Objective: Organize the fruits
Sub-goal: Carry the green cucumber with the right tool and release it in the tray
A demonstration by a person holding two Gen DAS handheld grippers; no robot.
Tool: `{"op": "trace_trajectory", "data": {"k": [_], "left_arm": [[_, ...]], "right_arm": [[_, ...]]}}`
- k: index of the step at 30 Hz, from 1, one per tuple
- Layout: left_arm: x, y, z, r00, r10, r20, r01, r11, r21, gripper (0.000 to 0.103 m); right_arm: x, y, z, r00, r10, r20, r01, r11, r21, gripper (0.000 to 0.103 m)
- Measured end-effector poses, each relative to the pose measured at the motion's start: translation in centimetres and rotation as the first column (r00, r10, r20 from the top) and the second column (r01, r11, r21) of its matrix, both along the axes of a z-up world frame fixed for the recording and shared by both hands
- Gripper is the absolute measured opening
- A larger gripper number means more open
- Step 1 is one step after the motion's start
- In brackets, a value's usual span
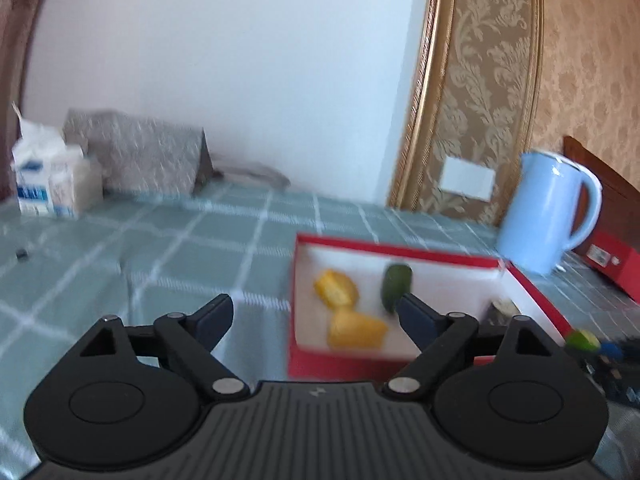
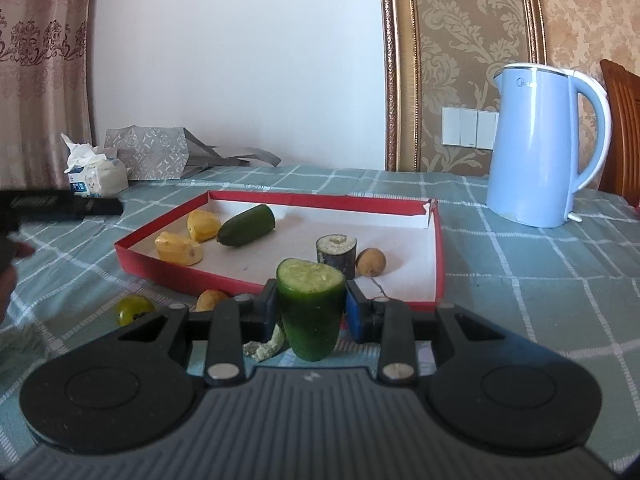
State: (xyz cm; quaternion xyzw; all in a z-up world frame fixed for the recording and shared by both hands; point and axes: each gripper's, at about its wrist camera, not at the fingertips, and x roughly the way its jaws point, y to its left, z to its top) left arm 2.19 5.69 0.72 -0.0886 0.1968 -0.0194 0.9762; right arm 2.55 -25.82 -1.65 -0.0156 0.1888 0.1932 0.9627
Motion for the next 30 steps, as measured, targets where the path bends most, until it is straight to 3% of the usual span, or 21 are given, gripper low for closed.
{"op": "trace_trajectory", "data": {"k": [4, 8, 13, 23, 30], "left_arm": [[0.2, 0.0, -0.5, 0.999, -0.006, -0.037, 0.006, 1.000, -0.013, 0.090], [0.7, -0.6, -1.3, 0.996, 0.023, -0.085, -0.020, 0.999, 0.042, 0.090], [0.8, -0.9, -1.9, 0.992, -0.003, -0.123, 0.010, 0.998, 0.058, 0.090], [1.2, -1.8, -2.4, 0.986, -0.048, -0.161, 0.062, 0.995, 0.082, 0.090], [1.3, -1.9, -2.5, 0.984, -0.050, -0.168, 0.065, 0.994, 0.085, 0.090]], "right_arm": [[0.1, 0.2, -0.1, 1.000, -0.008, -0.009, 0.008, 1.000, -0.009, 0.032], [0.1, 0.6, 0.0, 1.000, -0.007, -0.010, 0.007, 1.000, -0.011, 0.032], [0.9, 1.6, 0.6, 1.000, 0.012, -0.010, -0.012, 1.000, -0.022, 0.032], [5.0, 5.1, 1.9, 0.999, 0.037, 0.002, -0.037, 0.996, -0.079, 0.032], [9.2, 7.5, 0.9, 0.997, 0.036, -0.066, -0.042, 0.994, -0.102, 0.032]]}}
